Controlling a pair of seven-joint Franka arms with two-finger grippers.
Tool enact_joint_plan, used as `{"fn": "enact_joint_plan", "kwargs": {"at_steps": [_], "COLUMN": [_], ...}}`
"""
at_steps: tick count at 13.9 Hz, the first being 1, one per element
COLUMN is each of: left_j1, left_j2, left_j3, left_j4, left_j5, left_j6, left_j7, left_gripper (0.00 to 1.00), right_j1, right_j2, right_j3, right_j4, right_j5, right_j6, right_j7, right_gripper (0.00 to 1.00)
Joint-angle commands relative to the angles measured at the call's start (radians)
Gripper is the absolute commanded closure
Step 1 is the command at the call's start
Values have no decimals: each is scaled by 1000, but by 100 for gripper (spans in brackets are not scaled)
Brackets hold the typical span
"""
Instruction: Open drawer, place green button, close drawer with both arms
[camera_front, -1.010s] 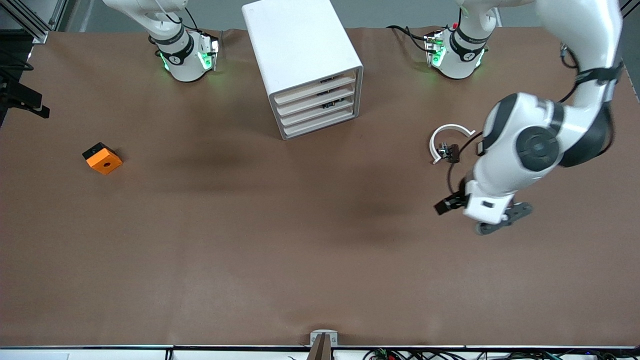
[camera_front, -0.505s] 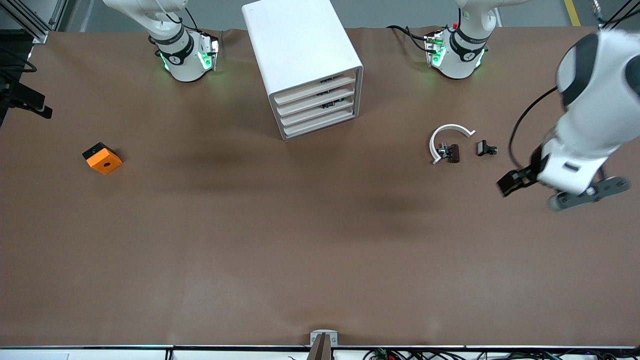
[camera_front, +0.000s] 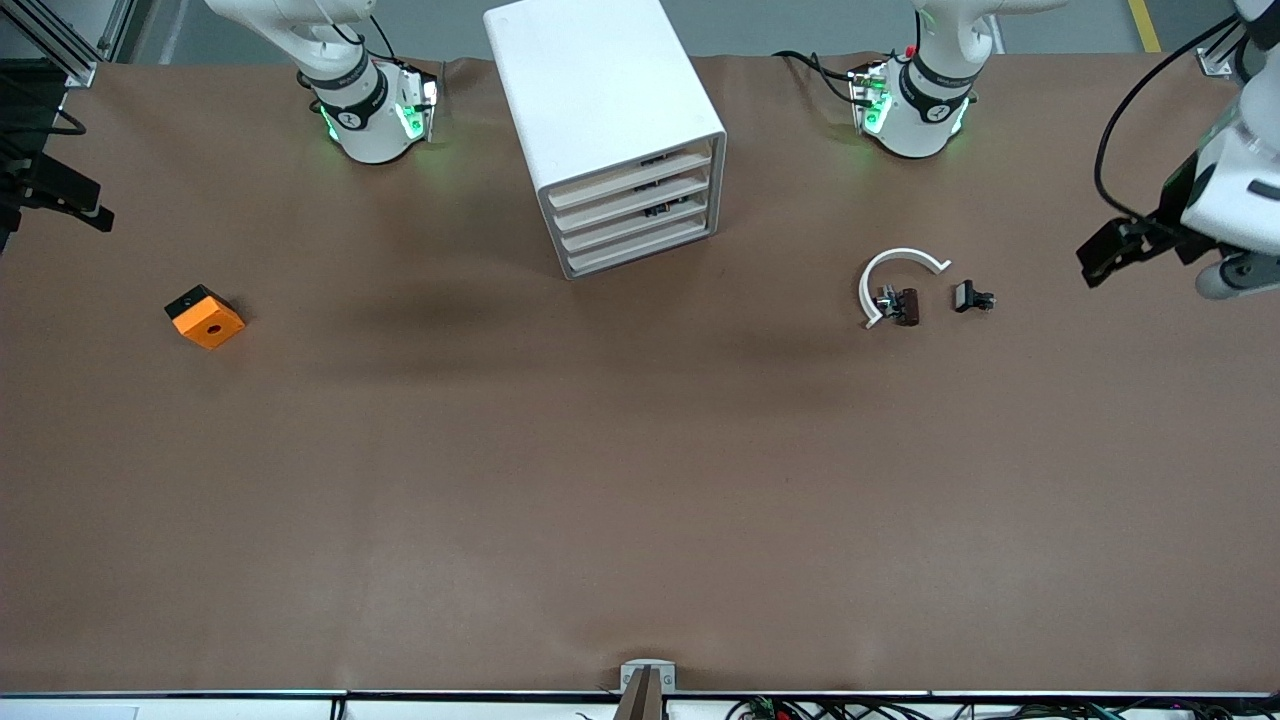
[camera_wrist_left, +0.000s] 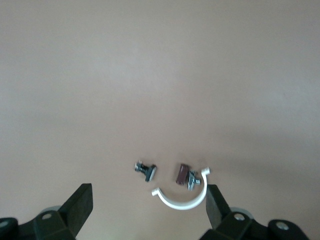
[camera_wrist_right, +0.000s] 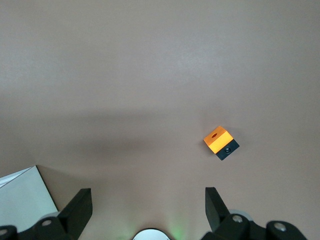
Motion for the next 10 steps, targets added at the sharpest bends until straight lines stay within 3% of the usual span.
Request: {"fn": "enact_joint_plan", "kwargs": {"at_steps": [1, 10], "left_j1": [-3, 78], "left_j2": [-47, -70], "left_j3": [52, -9], "left_j4": [-29, -43], "left_j5": [-43, -85], "left_j6": [-31, -28], "left_j7": [122, 164], "left_gripper": [0, 0], "right_j1": [6, -19], "right_j2": [-76, -88], "right_j3": [-2, 7], "right_j4": [-89, -104], "right_j5": [1, 10], "right_j6": [38, 48], "right_j7": [20, 36], "right_gripper": [0, 0]}}
